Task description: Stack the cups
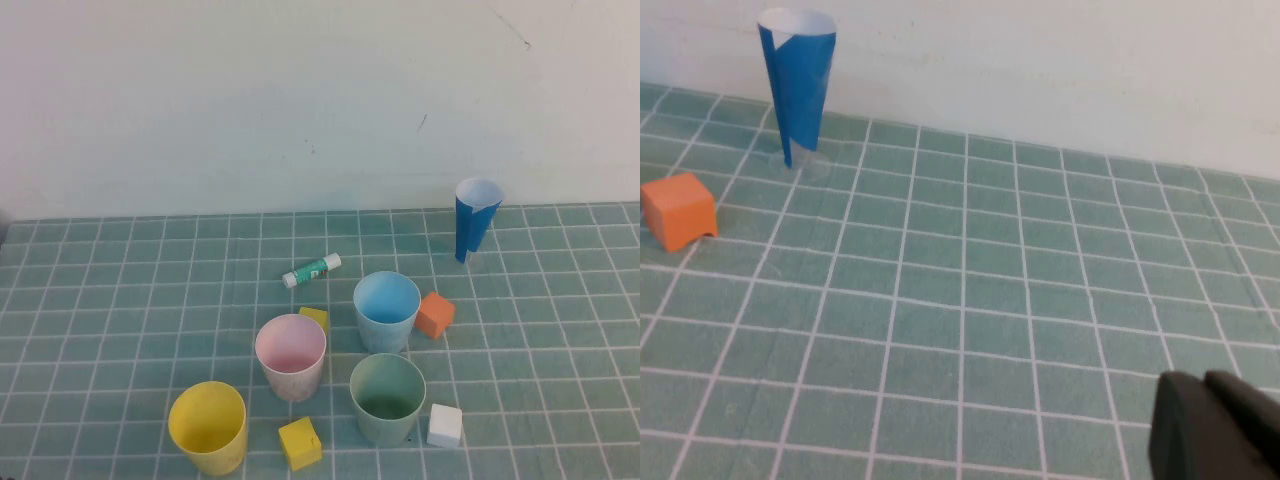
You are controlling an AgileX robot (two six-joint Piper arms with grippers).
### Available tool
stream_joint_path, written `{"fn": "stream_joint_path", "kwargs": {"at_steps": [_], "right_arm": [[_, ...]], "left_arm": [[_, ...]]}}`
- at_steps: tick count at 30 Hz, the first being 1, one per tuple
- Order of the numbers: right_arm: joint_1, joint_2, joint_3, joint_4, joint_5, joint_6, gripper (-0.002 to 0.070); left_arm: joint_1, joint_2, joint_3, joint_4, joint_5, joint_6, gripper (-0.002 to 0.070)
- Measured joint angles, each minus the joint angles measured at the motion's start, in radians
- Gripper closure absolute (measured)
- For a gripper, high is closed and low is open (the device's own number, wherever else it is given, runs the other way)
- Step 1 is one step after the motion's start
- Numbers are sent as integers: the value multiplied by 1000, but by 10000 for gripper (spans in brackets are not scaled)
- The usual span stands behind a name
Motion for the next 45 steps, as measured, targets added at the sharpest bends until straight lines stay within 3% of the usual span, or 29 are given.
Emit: {"fn": "stream_joint_path", "kwargs": {"at_steps": [19,23,29,32,45], "right_arm": [[0,0,0,0,0,0,679],[0,0,0,0,0,0,679],[0,0,0,0,0,0,679],[0,0,0,0,0,0,679],[0,0,0,0,0,0,679]], "left_arm": [[0,0,5,-17,-28,0,678],[0,0,12,-168,-108,-36,678],[0,0,12,-658,-246,-209,678],[0,0,12,-818,-272,-234,678],[0,0,12,-919,-293,-254,678]]}}
